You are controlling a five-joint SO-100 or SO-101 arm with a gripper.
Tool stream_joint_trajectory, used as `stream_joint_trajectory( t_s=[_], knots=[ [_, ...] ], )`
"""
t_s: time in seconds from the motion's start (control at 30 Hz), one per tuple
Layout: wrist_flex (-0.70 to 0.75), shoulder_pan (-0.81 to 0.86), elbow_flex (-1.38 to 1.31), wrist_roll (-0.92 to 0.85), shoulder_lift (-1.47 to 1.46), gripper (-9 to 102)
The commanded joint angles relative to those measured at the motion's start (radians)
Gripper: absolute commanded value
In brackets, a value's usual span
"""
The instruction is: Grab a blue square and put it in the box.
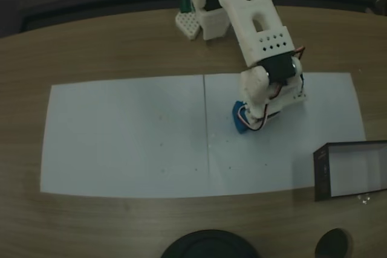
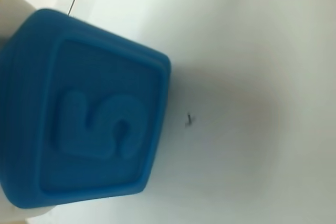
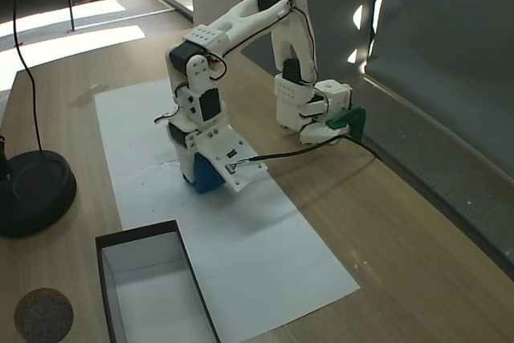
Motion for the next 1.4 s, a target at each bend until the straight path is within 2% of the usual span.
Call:
stream_joint_trajectory(
  t_s=[0.0,0.2,0.4,0.5,0.83,1.1,1.17,1.3,1.37],
  knots=[
    [0.032,-0.031,-0.196,-0.037,0.163,1],
    [0.052,-0.130,-0.578,-0.120,0.255,1],
    [-0.143,-0.215,-0.798,-0.123,0.169,1],
    [-0.181,-0.250,-0.879,-0.121,0.043,1],
    [-0.167,-0.304,-1.246,-0.057,-0.383,1],
    [-0.144,-0.307,-1.282,-0.043,-0.491,1],
    [-0.127,-0.307,-1.282,-0.023,-0.485,7],
    [-0.046,-0.304,-1.287,-0.017,-0.476,34],
    [-0.008,-0.304,-1.285,-0.017,-0.456,34]
  ],
)
